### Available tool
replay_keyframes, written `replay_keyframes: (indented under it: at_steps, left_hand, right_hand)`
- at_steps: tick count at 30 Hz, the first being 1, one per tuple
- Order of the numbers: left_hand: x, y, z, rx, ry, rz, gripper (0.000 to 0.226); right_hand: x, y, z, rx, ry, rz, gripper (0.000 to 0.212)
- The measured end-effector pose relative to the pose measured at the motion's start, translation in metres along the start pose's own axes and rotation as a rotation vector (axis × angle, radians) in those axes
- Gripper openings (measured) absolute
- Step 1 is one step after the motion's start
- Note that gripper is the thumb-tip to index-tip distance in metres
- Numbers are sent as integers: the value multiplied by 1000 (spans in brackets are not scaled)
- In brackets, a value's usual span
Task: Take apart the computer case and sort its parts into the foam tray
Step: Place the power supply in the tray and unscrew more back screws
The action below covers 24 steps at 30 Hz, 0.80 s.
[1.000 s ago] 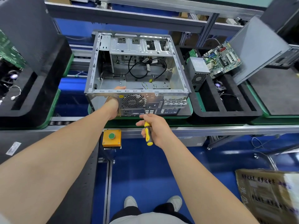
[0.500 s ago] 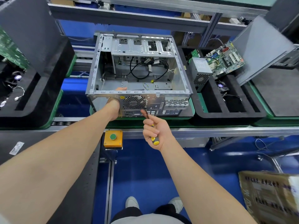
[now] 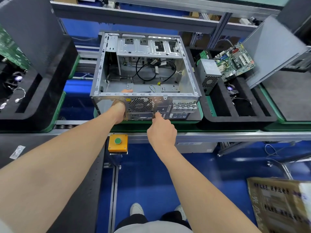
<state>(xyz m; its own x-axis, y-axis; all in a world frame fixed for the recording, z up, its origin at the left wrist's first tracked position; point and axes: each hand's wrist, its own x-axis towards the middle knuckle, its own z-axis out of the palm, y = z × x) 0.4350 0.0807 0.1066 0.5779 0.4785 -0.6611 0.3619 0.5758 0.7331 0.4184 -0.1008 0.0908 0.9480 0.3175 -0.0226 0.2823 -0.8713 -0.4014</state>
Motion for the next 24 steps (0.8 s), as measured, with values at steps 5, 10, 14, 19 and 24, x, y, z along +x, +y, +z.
replay_keyframes:
  at_steps: [5,10,14,19,24]
  left_hand:
    - [-1,0,0,-11,-12,-9,33]
    - [-2,1,-2,15,-52,17,31]
    - [-4,1,-2,5,-61,20,30]
    - [-6,2,-1,3,-57,15,32]
    - [-7,2,-3,16,-55,22,32]
  right_hand:
    - [5,12,-4,573,-190,138,15]
    - [8,21,-11,1438,-586,465,24]
    - [4,20,-11,1983,-858,701,35]
    - [9,11,-13,1952,-813,724,36]
    - [10,13,-12,1412,-582,518,25]
